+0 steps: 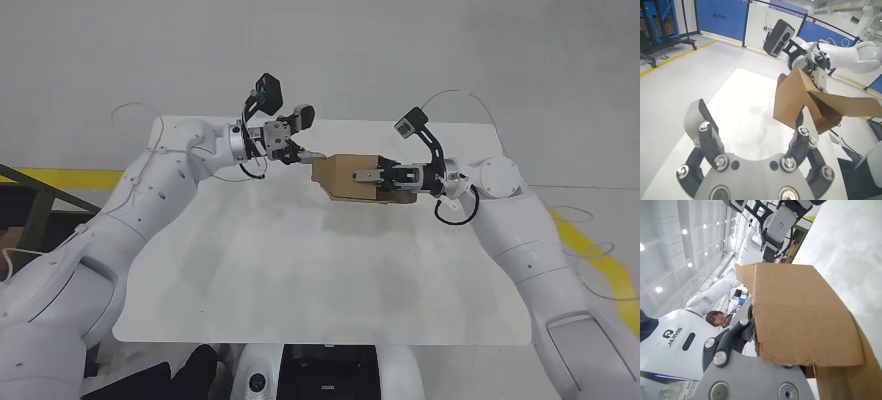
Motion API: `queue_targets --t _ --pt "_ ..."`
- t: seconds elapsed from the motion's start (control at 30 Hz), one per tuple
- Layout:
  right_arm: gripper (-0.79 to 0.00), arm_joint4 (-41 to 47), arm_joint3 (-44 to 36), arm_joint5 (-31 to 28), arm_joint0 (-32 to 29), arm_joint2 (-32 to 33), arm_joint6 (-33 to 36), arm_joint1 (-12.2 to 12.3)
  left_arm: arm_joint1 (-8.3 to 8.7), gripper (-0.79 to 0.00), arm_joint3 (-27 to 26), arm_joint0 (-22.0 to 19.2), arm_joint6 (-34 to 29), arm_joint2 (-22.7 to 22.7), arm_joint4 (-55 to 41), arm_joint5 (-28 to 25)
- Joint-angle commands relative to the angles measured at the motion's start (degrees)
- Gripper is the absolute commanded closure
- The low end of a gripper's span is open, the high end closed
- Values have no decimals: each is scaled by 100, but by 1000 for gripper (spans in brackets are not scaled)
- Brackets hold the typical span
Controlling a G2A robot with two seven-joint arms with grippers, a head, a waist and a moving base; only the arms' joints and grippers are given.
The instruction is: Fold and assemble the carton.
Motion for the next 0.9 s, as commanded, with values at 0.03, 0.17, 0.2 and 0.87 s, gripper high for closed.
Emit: queue_targets --t 0.03,0.17,0.2,0.87 --pt "0 4 -4 -1 2 -5 -1 2 72 -785 -146 -3 -37 48 -23 0" --pt "0 13 -19 -6 5 -17 -6 4 133 -785 -312 -26 -76 128 -66 0" --pt "0 14 -21 -8 6 -20 -8 4 143 -785 -351 -39 -90 153 -66 0" --pt "0 47 -157 17 -20 -69 17 33 51 -785 -278 -347 -95 520 -59 0"
